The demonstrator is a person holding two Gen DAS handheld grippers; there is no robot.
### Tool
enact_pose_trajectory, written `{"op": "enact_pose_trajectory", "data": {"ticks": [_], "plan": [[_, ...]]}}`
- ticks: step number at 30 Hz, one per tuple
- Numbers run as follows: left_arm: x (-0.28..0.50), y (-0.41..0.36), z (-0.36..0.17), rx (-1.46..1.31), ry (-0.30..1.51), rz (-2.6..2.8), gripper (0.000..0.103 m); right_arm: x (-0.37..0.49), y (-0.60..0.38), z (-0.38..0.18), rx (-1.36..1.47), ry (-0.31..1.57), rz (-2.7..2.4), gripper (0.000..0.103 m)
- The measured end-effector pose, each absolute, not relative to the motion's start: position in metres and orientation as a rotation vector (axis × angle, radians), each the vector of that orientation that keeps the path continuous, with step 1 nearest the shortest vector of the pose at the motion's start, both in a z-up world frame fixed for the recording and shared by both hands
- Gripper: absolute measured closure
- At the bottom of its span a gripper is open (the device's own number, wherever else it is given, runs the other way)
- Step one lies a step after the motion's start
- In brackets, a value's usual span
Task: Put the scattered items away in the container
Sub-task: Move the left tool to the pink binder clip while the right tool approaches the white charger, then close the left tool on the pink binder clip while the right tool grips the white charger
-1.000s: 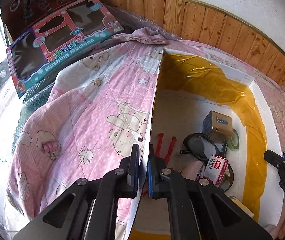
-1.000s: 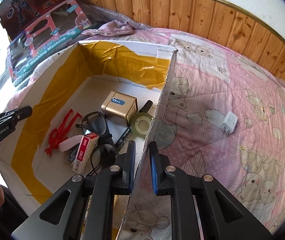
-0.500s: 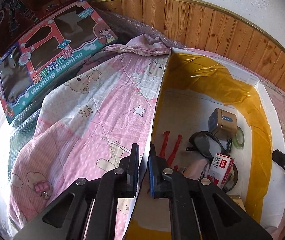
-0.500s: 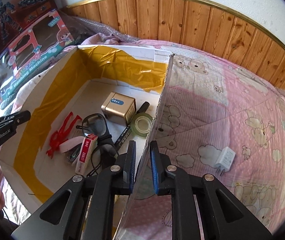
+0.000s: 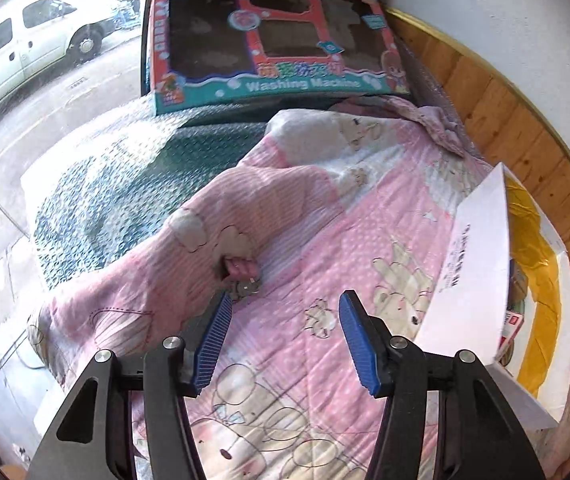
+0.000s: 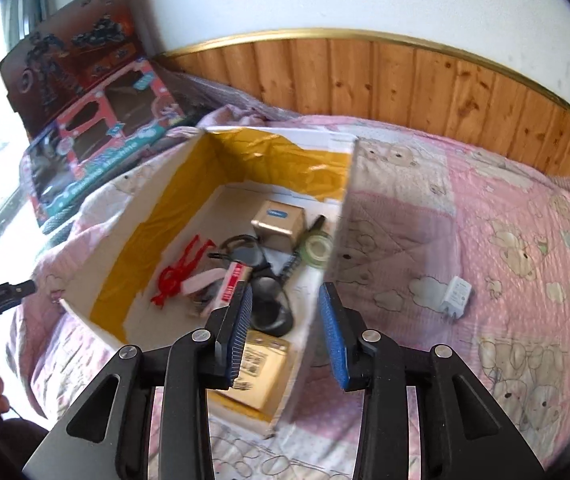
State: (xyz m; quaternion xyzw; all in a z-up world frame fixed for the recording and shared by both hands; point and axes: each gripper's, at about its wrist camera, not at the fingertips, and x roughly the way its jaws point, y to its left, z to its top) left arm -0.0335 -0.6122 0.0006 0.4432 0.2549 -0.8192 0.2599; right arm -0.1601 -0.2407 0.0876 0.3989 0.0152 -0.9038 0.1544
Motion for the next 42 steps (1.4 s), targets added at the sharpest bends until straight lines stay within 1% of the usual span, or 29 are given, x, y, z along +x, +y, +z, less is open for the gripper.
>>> {"op": "enact_pose_trajectory", "data": {"ticks": [2,4,7,11,12,13,14,20,21,22,26,29,32,36,39,42], "plan": [[-0.028,-0.627,-0.01,1.195,0.758,-2.181,0.046,-0.156,-0.254,0.091,1.128,0.052,-2.556,0.064],[-0.031,-0.636,-0.018,1.206,0.733,-2.156,0.046,-0.158,-0.253,0.088,1.147,0.023,-2.55,0.064],[-0.04,-0.651,-0.036,1.259,0.797,-2.13,0.046,-0.166,-0.235,0.078,1.193,-0.012,-2.588,0.064],[-0.056,-0.669,-0.068,1.332,0.809,-2.056,0.046,-0.18,-0.196,0.062,1.289,-0.096,-2.623,0.064],[-0.059,-0.672,-0.077,1.353,0.813,-2.041,0.046,-0.183,-0.187,0.058,1.303,-0.122,-2.622,0.062],[-0.061,-0.675,-0.085,1.369,0.817,-2.021,0.046,-0.184,-0.179,0.056,1.308,-0.157,-2.614,0.055],[-0.062,-0.678,-0.091,1.375,0.832,-2.009,0.046,-0.185,-0.174,0.055,1.308,-0.181,-2.607,0.051],[-0.072,-0.684,-0.091,1.342,0.818,-2.031,0.046,-0.184,-0.174,0.059,1.287,-0.197,-2.569,0.051],[-0.073,-0.684,-0.09,1.338,0.801,-2.034,0.059,-0.183,-0.173,0.061,1.276,-0.209,-2.564,0.051],[-0.074,-0.683,-0.09,1.341,0.782,-2.031,0.069,-0.182,-0.171,0.064,1.265,-0.226,-2.558,0.051],[-0.069,-0.68,-0.087,1.343,0.809,-2.043,0.069,-0.178,-0.153,0.077,1.218,-0.316,-2.567,0.051],[-0.059,-0.673,-0.078,1.316,0.866,-2.054,0.069,-0.183,-0.13,0.079,1.212,-0.36,-2.638,0.051],[-0.05,-0.657,-0.058,1.275,0.895,-2.094,0.069,-0.2,-0.096,0.063,1.282,-0.416,-2.722,0.051],[-0.037,-0.626,-0.031,1.227,0.941,-2.164,0.069,-0.228,-0.063,0.03,1.409,-0.402,-2.763,0.051],[-0.033,-0.602,-0.013,1.229,0.912,-2.235,0.069,-0.242,-0.044,0.01,1.468,-0.394,-2.793,0.051],[-0.034,-0.573,0.014,1.204,0.797,-2.33,0.069,-0.254,-0.025,-0.006,1.511,-0.43,-2.797,0.051]]}}
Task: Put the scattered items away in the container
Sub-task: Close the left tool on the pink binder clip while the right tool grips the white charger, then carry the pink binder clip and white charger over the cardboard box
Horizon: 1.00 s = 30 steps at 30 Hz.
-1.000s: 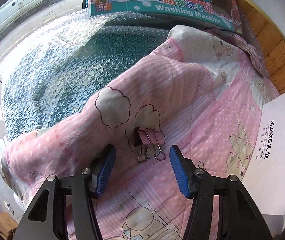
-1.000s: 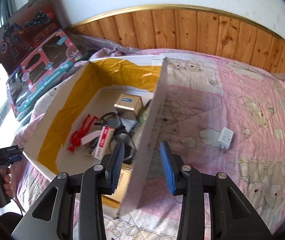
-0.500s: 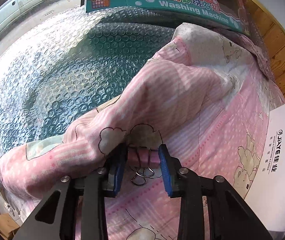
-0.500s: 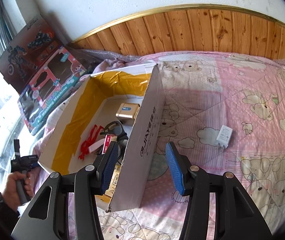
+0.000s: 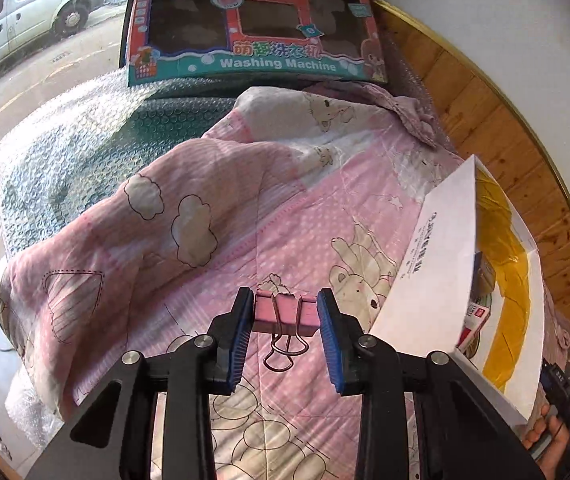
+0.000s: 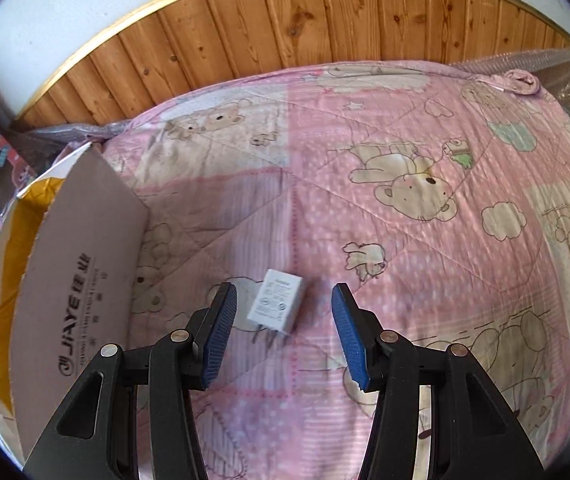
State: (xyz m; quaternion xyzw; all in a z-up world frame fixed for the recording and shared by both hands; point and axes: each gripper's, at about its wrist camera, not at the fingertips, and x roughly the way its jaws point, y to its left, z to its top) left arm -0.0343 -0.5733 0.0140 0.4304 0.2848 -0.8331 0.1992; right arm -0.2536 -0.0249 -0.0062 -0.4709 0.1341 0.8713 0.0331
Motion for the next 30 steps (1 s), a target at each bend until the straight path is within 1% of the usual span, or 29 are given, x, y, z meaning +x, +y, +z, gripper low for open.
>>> {"op": "enact_pose_trajectory", "data": {"ticks": [2,5,8,10,13,14,15,18,20,23,30], "plan": [[-0.031,-0.553,0.029,1.204,0.763,-2.398,0.069,-0.261,-0.011,-0.017,-1.472,0.507,2.649,0.051],[-0.031,-0.521,0.039,1.25,0.751,-2.482,0.069,-0.269,0.005,-0.031,-1.516,0.646,2.615,0.051],[-0.032,-0.483,0.041,1.289,0.682,-2.563,0.069,-0.269,0.004,-0.034,-1.543,0.663,2.628,0.051],[-0.03,-0.46,0.044,1.304,0.659,-2.61,0.069,-0.263,-0.011,-0.03,-1.557,0.609,2.683,0.051],[-0.03,-0.425,0.045,1.346,0.656,-2.678,0.069,-0.263,-0.037,-0.038,-1.609,0.455,2.707,0.051],[-0.032,-0.413,0.044,1.374,0.649,-2.7,0.069,-0.265,-0.042,-0.044,-1.624,0.408,2.692,0.061],[-0.033,-0.4,0.044,1.395,0.639,-2.72,0.069,-0.267,-0.044,-0.05,-1.642,0.395,2.68,0.068],[-0.034,-0.363,0.046,1.443,0.582,-2.781,0.069,-0.262,-0.047,-0.05,-1.598,0.315,2.695,0.068],[-0.035,-0.339,0.046,1.462,0.515,-2.806,0.069,-0.253,-0.048,-0.048,-1.59,0.31,2.707,0.069],[-0.038,-0.311,0.041,1.507,0.472,-2.835,0.069,-0.231,-0.047,-0.04,-1.587,0.279,2.733,0.069],[-0.045,-0.274,0.015,1.59,0.352,-2.789,0.069,-0.159,-0.048,-0.034,-1.655,0.264,2.764,0.069]]}}
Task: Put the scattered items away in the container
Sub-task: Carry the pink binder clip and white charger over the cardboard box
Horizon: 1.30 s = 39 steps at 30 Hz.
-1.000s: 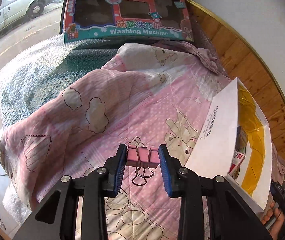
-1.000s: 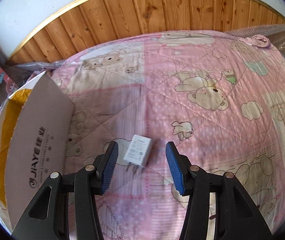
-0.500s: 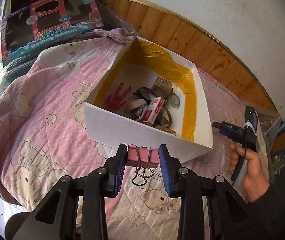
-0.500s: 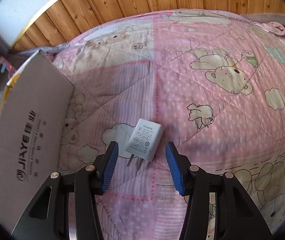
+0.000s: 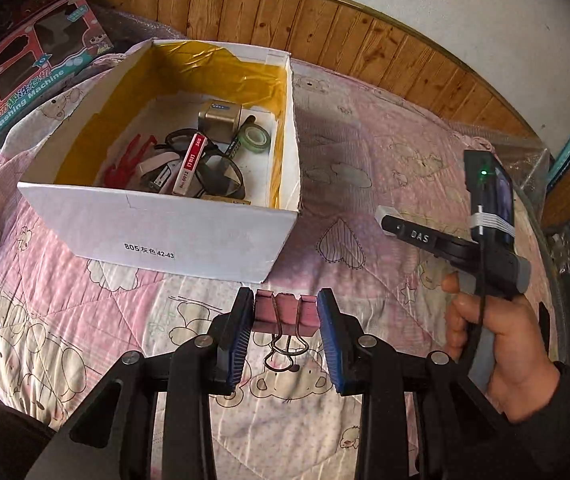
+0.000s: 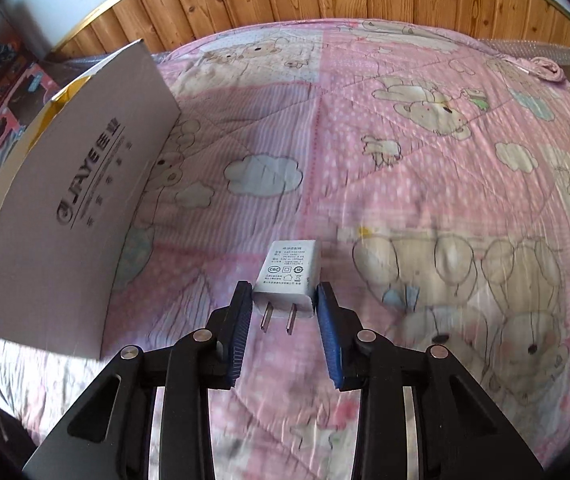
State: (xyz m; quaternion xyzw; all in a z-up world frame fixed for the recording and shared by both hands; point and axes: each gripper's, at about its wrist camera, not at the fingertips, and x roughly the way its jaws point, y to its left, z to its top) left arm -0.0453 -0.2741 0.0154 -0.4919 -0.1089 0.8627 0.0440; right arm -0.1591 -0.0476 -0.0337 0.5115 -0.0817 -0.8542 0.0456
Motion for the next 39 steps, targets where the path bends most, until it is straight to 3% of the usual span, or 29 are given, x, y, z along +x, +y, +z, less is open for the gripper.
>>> {"op": "enact_pose_trajectory", "data": {"ticks": [14,39], "plan": [[-0.056,-0.215,-0.016,-1.593,-0.21,2.608,0.069,-0.067,-0.047,-0.024,1.554,-0.242,-2.579,0.07],[-0.051,-0.178,0.023,-1.482,-0.191,2.666,0.069,-0.032,-0.059,0.041,1.377,-0.203,-2.645,0.07]]}}
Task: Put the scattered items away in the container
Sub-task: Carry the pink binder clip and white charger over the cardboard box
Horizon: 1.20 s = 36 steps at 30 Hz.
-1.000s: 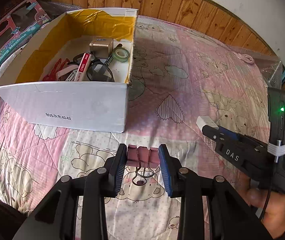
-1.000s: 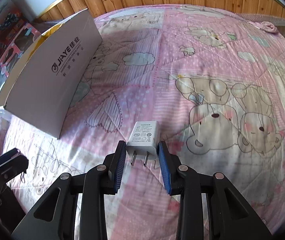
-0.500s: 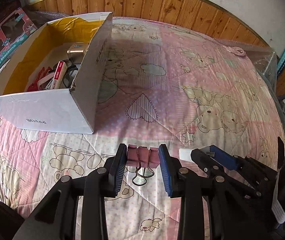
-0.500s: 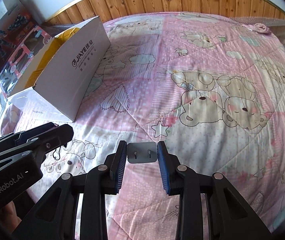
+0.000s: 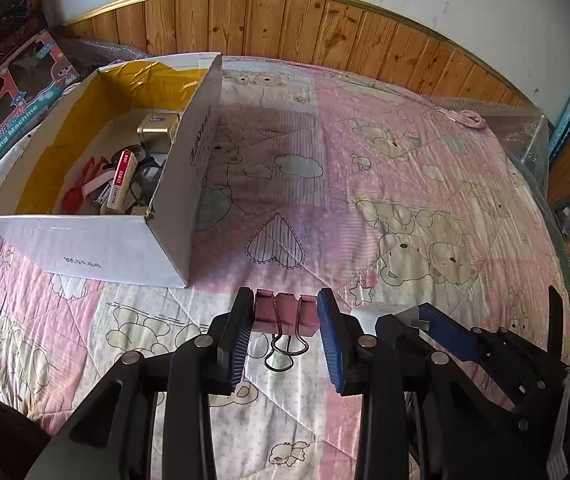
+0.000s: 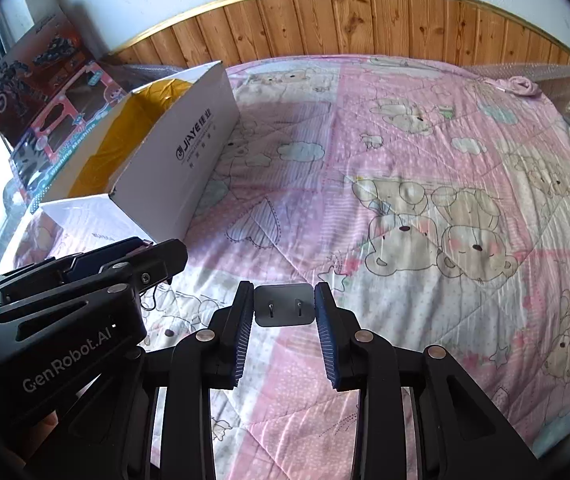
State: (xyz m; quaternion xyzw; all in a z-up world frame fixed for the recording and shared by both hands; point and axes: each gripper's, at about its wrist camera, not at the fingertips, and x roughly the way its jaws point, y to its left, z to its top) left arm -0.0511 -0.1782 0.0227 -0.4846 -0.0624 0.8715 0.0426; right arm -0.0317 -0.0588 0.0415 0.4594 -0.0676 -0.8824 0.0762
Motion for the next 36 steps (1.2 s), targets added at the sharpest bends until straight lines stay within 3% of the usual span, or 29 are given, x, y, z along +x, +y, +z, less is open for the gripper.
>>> {"op": "enact_pose_trajectory", "data": {"ticks": [18,36], "plan": [[-0.07,-0.214,0.07,-1.365,-0.32,2.734,0.069,-0.053,-0.102,0.102,1.227,-0.13,-2.632,0.07],[-0.095,-0.282,0.105,-1.264,-0.426,2.848,0.069,-0.093,-0.159,0.126,1.162,-0.026,-2.586,0.071]]}}
